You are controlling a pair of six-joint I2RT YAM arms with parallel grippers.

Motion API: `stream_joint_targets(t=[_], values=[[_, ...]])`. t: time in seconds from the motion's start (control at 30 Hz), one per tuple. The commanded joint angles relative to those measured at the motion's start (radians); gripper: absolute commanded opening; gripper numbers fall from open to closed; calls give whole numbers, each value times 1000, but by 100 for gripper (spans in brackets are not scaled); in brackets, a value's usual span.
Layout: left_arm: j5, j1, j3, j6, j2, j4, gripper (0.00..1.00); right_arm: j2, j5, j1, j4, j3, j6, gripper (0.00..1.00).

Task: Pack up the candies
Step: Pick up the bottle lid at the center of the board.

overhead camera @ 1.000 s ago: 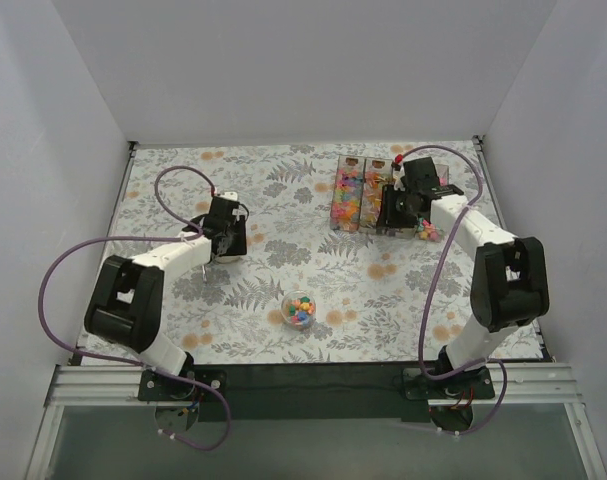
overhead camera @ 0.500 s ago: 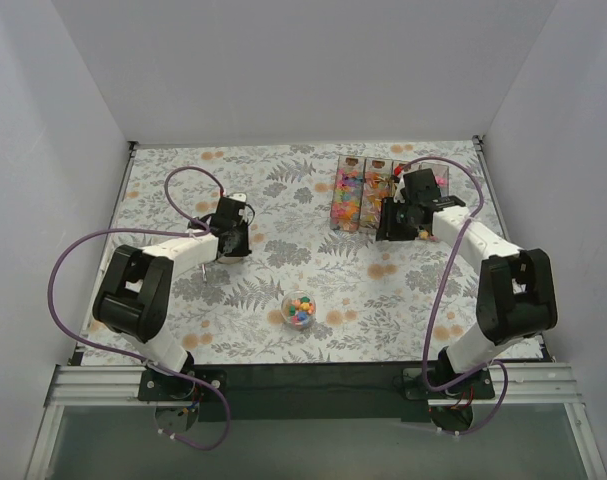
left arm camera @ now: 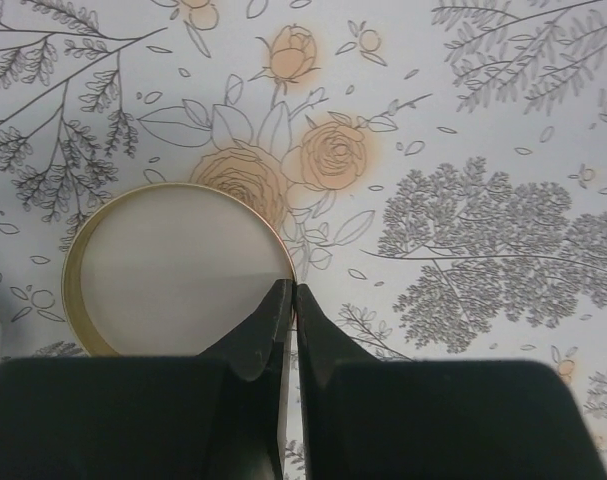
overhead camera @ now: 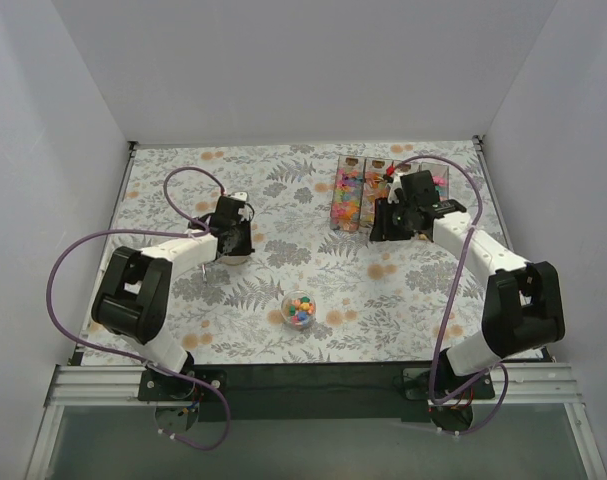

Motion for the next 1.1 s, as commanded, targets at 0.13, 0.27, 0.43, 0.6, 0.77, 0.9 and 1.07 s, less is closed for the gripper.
stream_joint_targets(t=[0.13, 0.27, 0.43, 0.6, 0.77, 0.9, 1.07], values=[[180, -4, 76, -115, -132, 15, 0, -52, -178, 81, 125, -55, -30, 48], [249, -4, 100, -202, -173, 20, 0, -67, -322, 114, 225, -78, -41, 50], [325, -4, 113, -291, -215, 55, 0, -85, -404, 151, 382, -115, -21, 52], [435, -4, 110, -403, -244, 125, 0, -76, -528, 162, 579, -138, 83, 55], [513, -4, 104, -510, -268, 194, 0, -85, -560, 162, 751, -171, 128, 68], [541, -4, 96, -590, -294, 244, 0, -46, -592, 162, 787, -118, 136, 85], [542, -4, 105, -653, -305, 248, 0, 22, -663, 162, 804, -28, 145, 98]])
